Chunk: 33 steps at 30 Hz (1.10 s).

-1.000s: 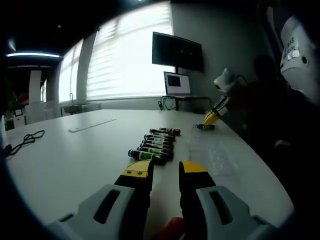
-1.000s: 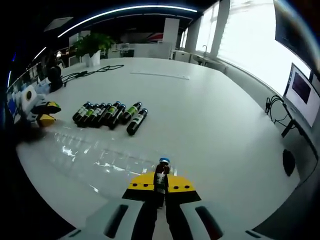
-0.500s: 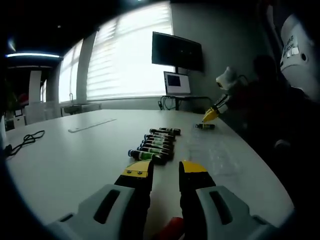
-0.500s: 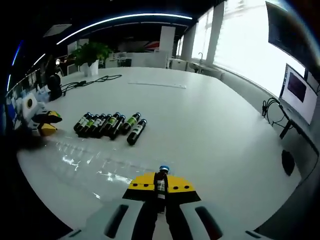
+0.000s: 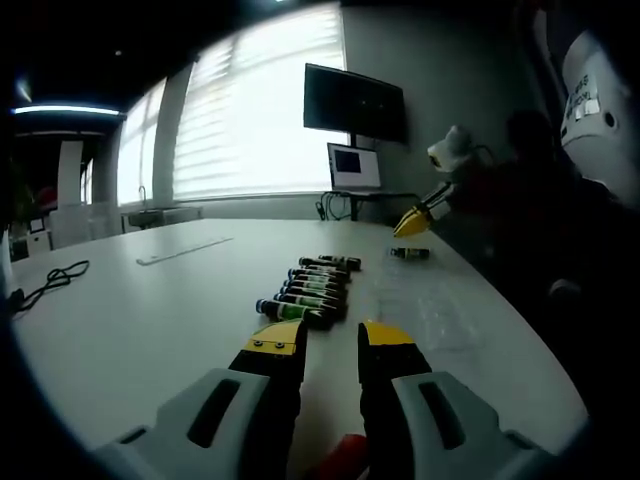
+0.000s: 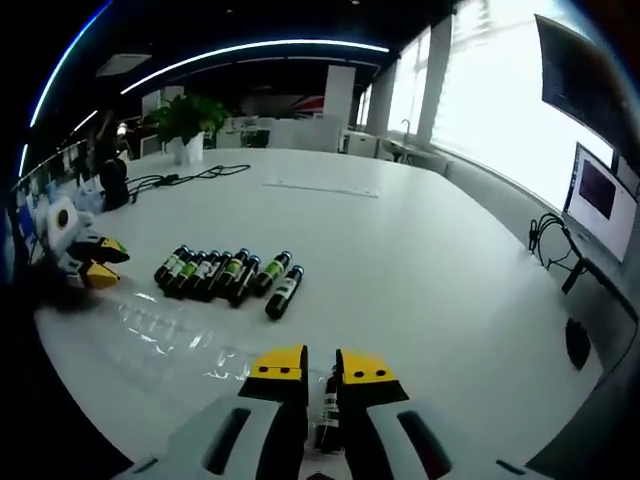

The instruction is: Grip medicine bottles put into box

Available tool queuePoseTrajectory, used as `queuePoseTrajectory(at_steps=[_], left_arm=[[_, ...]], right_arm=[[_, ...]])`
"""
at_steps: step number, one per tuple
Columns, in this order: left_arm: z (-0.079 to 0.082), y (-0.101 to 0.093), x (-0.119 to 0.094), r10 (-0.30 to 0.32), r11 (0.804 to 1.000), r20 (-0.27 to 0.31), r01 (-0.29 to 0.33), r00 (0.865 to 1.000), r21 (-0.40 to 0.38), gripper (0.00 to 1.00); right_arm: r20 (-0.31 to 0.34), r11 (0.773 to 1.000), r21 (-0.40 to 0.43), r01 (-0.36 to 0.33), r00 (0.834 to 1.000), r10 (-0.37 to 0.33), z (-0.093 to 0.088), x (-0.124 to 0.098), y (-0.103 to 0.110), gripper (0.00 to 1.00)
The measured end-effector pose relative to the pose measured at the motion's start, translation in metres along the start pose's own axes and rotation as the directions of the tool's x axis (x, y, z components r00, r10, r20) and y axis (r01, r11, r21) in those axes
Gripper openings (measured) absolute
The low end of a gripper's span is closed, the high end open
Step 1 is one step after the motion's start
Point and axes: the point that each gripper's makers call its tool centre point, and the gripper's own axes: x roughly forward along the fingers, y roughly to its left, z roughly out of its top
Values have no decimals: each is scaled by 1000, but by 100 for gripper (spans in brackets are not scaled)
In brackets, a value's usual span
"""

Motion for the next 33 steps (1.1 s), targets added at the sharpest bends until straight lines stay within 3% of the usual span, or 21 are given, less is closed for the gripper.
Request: queuePoseTrajectory(at_steps=[33], left_arm=[[1,0,0,0,1000,0,0,1000,-1,14]], right_arm=[[41,996,-25,-85,995,86,47,50,25,11]])
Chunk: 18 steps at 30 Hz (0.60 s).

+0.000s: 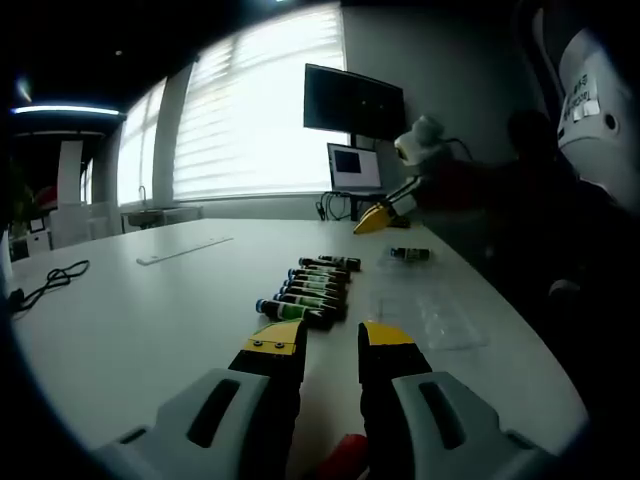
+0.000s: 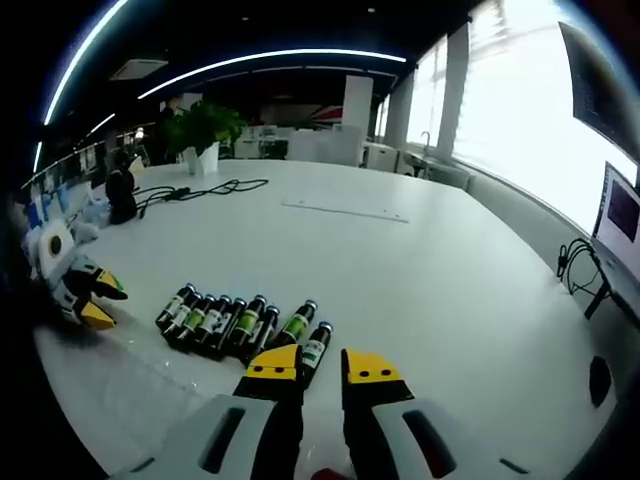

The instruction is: Grip medicine bottles put into box

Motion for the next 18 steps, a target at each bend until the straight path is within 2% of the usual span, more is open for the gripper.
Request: queuePoseTrajectory(at_steps=[18], left_arm=[[0,0,1,1,1000,-1,-1,1000,0,14]], right_arm=[[-73,999,-25,-42,997,40,-10,29,7,13]])
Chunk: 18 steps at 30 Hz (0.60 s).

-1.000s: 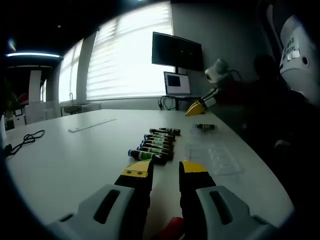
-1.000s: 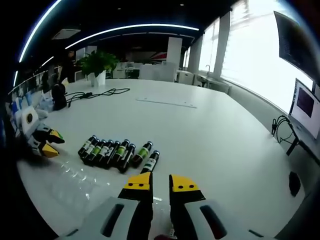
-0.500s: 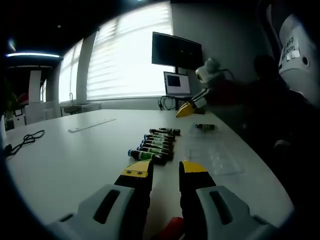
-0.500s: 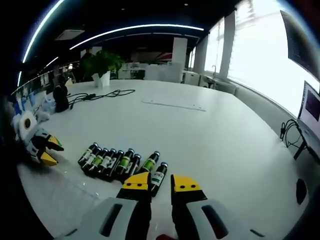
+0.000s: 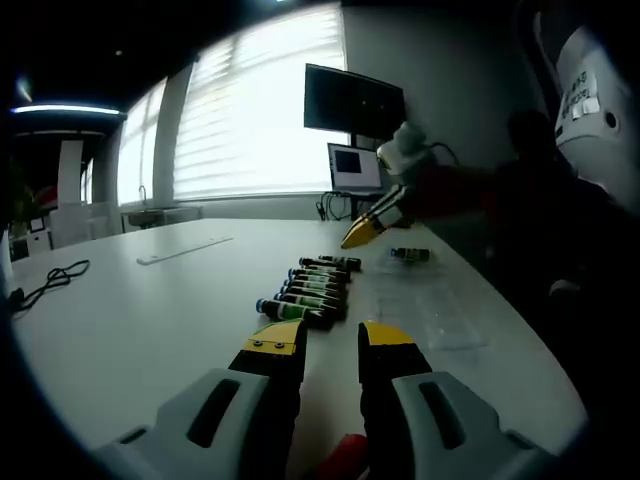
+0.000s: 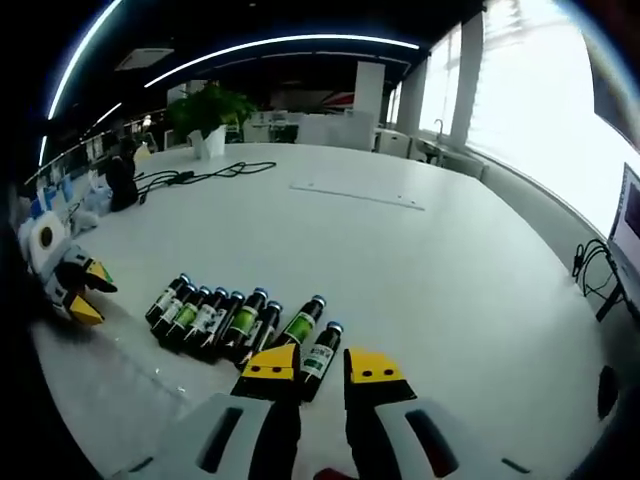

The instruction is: Grip medicine bottles put into box

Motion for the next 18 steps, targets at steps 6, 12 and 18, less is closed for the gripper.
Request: queuePoseTrajectory(at_steps=[6,12,18], left_arm=[[0,1,-1,2,1000,1,-2,1000,-2,14],[0,1,-1,1,1000,0,-1,1000,-2,14],[-1,1,-1,1,1000,0,-1,1000,-2,14]], right_arm=[[-24,1000,2,-12,1000,12,-6,8,2,13],[-40,1000,5,-16,999,16,-9,13,3,13],[-66,1000,2,-13,998,13,-14,19,3,13]])
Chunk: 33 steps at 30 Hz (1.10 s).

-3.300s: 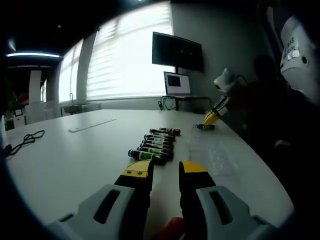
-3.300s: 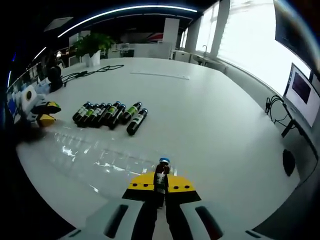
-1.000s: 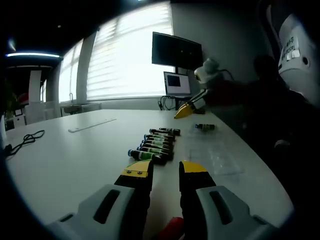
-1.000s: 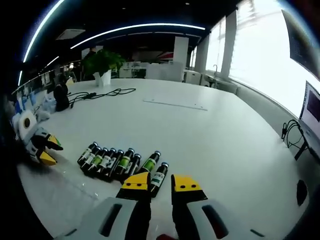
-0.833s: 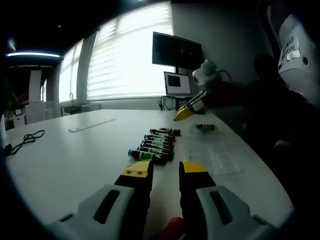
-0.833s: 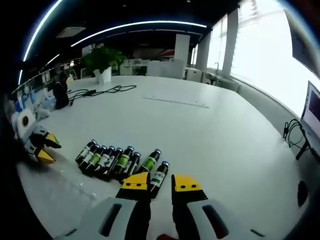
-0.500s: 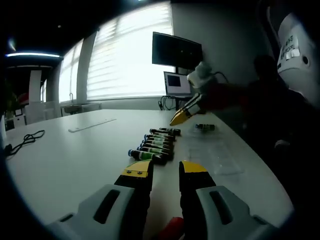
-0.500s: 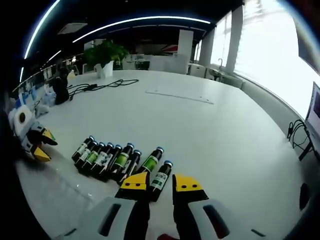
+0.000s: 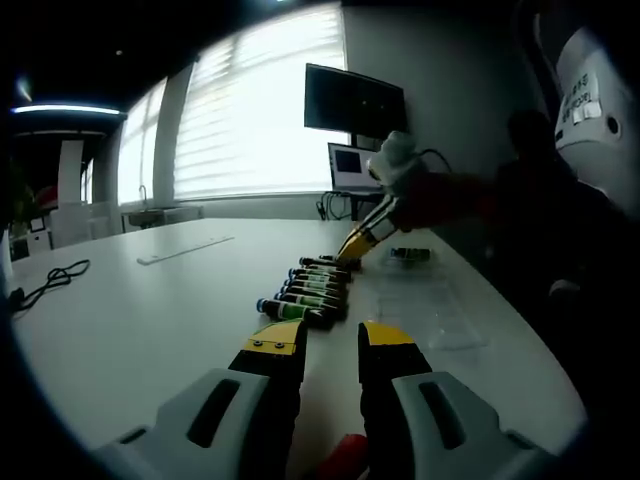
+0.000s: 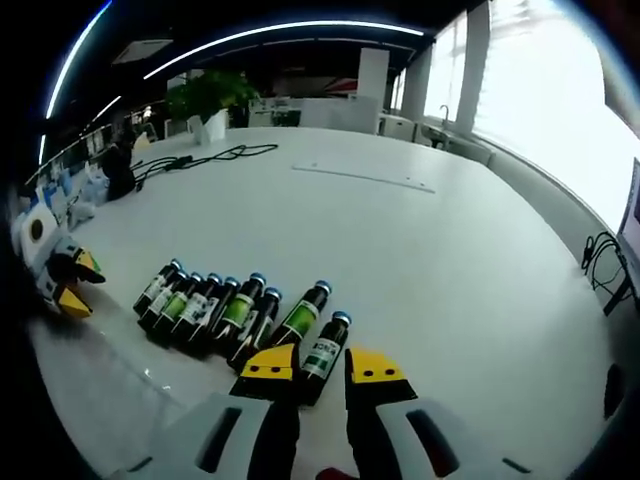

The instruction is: Grip medicine bottles put into box

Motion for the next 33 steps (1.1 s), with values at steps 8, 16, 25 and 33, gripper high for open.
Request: queuePoseTrajectory(at_steps=[8,16,25,33], left_arm=[[0,0,0,1,1000,0,-1,1000,0,14],[0,0,0,-1,1000,-1,1,1000,0,14],[0,-1,0,-2,1000,-2,2,1000,1,14],[0,0,0,-1,1000,-3,1,1000,1,14]], right_arm=[[-26,1000,5,3,1000,-3,-5,5,-1,11],[-35,1000,19,0,999,1,-8,7,-1,8],[-34,999,-34,3,999,-4,-7,7,0,7],[-15,1000,-24,8,1000,-8,-3,0,-3,7]])
